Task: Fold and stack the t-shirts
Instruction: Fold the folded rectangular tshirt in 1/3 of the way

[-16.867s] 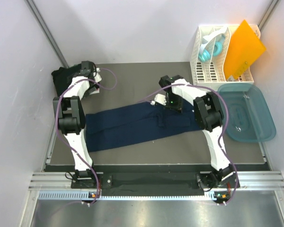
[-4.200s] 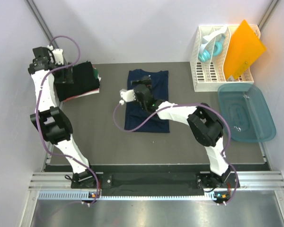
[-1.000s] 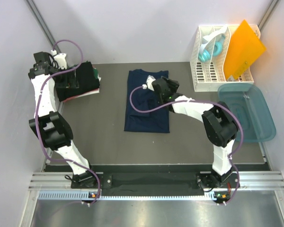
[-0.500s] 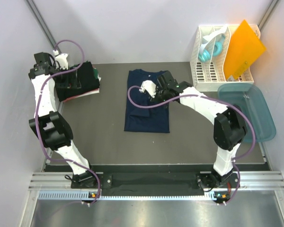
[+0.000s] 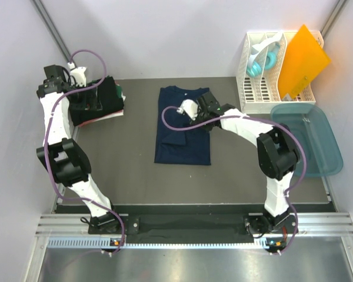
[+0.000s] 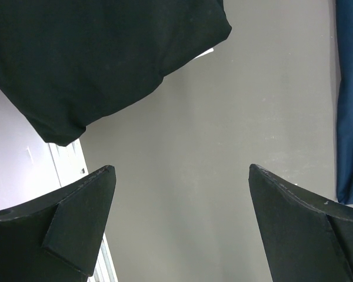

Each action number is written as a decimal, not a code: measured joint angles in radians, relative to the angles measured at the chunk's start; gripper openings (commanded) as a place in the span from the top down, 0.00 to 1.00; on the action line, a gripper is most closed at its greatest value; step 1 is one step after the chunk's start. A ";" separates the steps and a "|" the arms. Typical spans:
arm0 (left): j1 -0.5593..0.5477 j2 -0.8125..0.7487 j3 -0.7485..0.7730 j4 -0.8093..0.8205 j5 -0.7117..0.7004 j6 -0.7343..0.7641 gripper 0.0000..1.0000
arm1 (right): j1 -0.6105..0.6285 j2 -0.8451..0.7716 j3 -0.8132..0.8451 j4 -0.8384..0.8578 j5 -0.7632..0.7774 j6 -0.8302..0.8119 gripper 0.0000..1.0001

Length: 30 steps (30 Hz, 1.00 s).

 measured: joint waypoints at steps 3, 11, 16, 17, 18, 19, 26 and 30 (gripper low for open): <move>0.000 0.000 0.000 0.000 0.000 0.003 0.01 | -0.040 0.000 -0.006 0.069 0.106 -0.003 1.00; -0.006 0.000 0.000 -0.001 0.000 0.003 0.01 | -0.104 0.000 -0.068 0.189 0.278 -0.032 1.00; -0.022 -0.009 -0.001 -0.031 0.013 0.049 0.01 | -0.103 -0.011 -0.104 0.206 0.311 -0.031 1.00; -0.028 -0.014 -0.003 -0.041 0.017 0.066 0.01 | -0.103 -0.020 -0.105 0.197 0.315 -0.031 1.00; -0.039 -0.024 -0.011 -0.052 0.023 0.094 0.01 | -0.103 -0.034 -0.106 0.190 0.318 -0.031 0.96; -0.051 -0.033 -0.018 -0.063 0.027 0.112 0.01 | -0.103 -0.053 -0.106 0.181 0.321 -0.032 0.92; -0.315 -0.185 -0.235 -0.076 0.003 0.259 0.01 | -0.103 -0.274 -0.113 0.130 0.330 -0.081 0.69; -0.541 -0.214 -0.402 -0.033 -0.027 0.291 0.01 | -0.104 -0.379 -0.159 0.120 0.332 -0.111 0.67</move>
